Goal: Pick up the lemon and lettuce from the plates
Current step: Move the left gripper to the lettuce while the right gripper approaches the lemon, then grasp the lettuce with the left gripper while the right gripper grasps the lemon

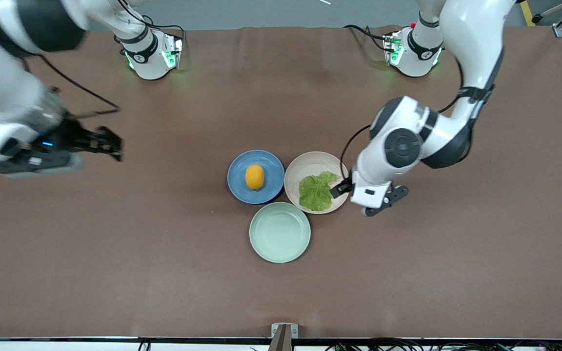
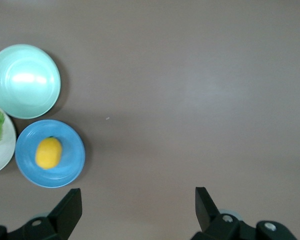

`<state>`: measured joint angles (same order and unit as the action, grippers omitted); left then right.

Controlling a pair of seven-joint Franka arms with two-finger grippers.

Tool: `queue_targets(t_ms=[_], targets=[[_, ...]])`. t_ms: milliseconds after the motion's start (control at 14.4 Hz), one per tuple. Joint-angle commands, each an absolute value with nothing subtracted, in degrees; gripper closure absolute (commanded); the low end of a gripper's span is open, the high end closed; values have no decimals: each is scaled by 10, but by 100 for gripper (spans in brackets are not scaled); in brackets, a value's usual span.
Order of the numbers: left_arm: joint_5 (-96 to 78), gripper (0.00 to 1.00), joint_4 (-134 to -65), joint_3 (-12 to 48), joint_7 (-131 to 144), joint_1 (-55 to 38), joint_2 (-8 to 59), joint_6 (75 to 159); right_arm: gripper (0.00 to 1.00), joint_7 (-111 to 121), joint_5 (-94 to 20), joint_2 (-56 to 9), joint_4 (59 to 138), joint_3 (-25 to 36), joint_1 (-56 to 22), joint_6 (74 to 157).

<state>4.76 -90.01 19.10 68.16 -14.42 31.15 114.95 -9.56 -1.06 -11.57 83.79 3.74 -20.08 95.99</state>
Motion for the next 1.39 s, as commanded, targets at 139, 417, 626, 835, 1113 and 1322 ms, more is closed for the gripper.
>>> queue_targets(t_ms=[139,417,626,835,1113,1322], targets=[[83,14,-890,191,835,-165,370,1187,0,-270,-11,-230,838,43,-320,1028],[86,21,-890,190,905,-188,409,1234,0,-333,-12,-283,887,42,-378,1139],[85,25,-903,190,911,-190,414,1235,0,-378,-17,-295,959,40,-415,1246],[85,33,-914,188,913,-186,416,1237,0,-379,-18,-304,989,40,-426,1276],[88,38,-917,185,938,-187,422,1250,0,-380,-42,-341,991,40,-445,1308],[91,63,-914,185,937,-185,425,1250,0,-380,-44,-346,991,40,-454,1310]])
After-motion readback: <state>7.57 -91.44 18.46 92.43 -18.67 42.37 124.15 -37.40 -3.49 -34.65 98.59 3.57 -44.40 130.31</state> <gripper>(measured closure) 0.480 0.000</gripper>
